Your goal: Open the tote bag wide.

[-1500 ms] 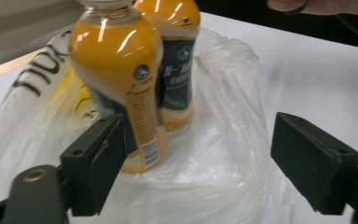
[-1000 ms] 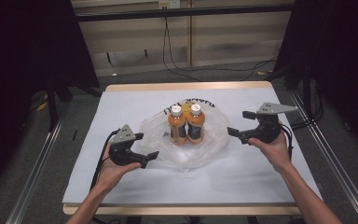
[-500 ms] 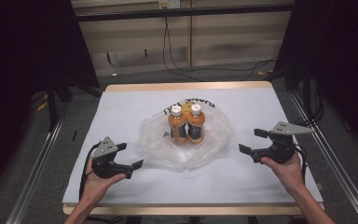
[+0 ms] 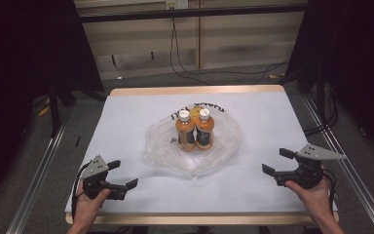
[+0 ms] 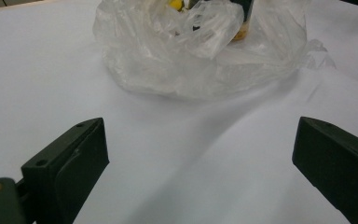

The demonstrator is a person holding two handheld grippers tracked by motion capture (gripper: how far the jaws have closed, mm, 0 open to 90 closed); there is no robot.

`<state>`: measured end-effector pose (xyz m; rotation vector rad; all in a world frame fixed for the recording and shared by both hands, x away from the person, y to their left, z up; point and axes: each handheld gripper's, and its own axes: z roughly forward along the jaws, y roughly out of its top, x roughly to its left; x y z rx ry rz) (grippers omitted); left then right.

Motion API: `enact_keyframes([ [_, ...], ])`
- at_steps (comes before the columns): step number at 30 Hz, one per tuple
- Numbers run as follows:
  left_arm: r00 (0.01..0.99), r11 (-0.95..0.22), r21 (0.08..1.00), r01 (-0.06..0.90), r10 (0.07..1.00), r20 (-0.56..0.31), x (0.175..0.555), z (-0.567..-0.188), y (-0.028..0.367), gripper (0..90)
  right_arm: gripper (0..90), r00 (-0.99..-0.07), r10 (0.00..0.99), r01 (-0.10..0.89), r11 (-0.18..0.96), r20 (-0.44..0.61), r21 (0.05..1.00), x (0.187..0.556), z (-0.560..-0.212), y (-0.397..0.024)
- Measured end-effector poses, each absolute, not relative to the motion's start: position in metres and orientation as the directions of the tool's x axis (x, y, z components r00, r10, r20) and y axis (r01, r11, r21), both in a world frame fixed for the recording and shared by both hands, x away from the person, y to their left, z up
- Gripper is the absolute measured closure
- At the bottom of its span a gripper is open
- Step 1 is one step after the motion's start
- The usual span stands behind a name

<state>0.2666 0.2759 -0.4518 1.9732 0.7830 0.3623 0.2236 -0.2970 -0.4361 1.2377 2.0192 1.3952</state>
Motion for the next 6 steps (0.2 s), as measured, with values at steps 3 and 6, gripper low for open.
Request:
enact_keyframes([
  [3,0.742,-0.343,0.853,0.394,0.666,-0.076,0.2684,-0.4542,0.2779,3.1,8.0,-0.529,0.835,0.443,0.117,0.154,0.889,0.2220,-0.4395,-0.2986],
  [6,0.749,-0.362,0.851,0.380,0.660,-0.053,0.2687,-0.4544,0.2766,3.2,7.6,-0.526,0.836,0.452,0.118,0.157,0.884,0.2233,-0.4422,-0.2982],
])
